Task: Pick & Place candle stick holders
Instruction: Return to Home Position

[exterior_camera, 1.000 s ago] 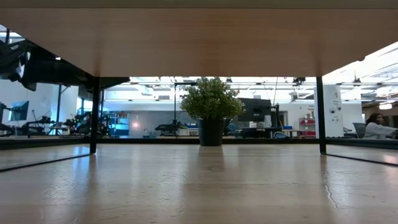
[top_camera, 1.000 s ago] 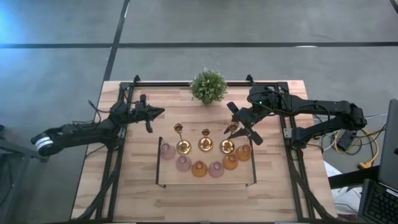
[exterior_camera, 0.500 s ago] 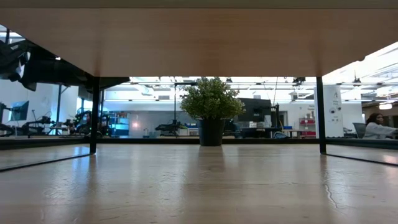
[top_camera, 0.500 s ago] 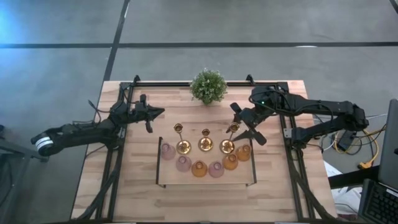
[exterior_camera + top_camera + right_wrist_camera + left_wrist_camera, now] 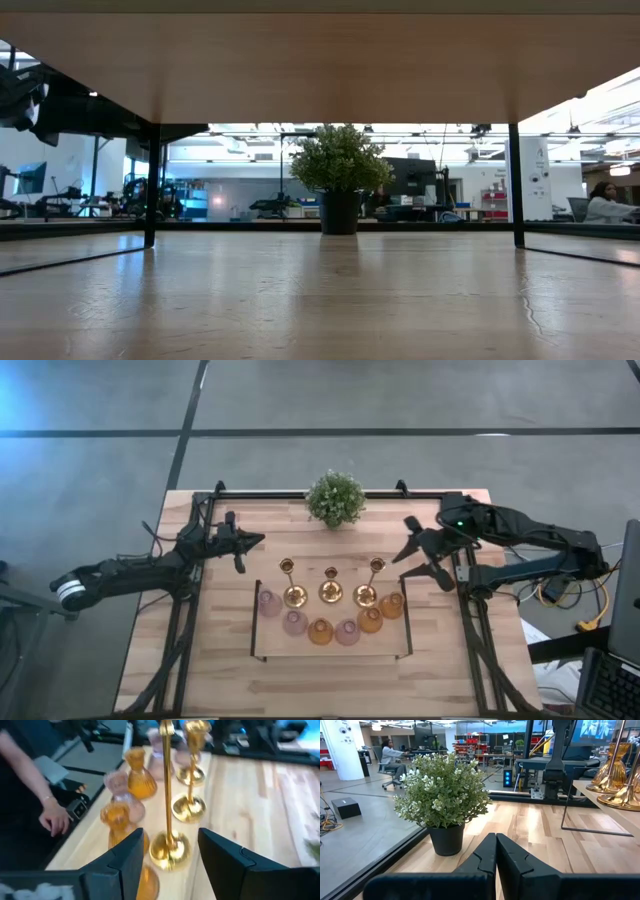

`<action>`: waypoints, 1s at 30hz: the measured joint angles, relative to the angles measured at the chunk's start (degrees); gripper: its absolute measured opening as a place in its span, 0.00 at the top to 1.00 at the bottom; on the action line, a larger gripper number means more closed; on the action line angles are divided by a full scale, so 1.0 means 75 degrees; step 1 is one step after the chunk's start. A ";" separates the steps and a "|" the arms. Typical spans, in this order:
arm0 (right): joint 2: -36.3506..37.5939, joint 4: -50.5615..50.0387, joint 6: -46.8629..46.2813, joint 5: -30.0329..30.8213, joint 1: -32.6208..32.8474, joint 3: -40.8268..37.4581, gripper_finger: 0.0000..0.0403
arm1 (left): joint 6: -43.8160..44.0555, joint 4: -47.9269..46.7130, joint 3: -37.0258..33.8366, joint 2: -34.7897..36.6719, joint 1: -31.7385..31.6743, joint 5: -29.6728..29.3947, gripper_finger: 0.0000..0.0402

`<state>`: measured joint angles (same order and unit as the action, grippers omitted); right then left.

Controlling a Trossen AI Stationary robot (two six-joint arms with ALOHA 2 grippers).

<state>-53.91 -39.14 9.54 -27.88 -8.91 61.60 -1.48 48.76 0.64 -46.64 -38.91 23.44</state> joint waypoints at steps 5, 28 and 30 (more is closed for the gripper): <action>0.0746 -0.0634 -0.0182 0.0769 0.0000 -0.0208 0.62 | 0.0002 -0.0001 -0.0002 0.0000 -0.0001 0.0000 0.97; 0.5747 0.3345 -0.2042 0.2316 -0.0085 -0.5120 0.98 | 0.0000 0.0001 0.0000 -0.0001 0.0001 0.0000 0.97; 0.5803 0.3750 -0.2438 0.2585 -0.0085 -0.5401 0.98 | 0.0000 0.0001 -0.0003 -0.0001 0.0000 0.0000 0.97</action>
<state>-10.39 -11.01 -8.75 -8.50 -9.54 21.10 -1.48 48.77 0.62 -46.65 -38.91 23.44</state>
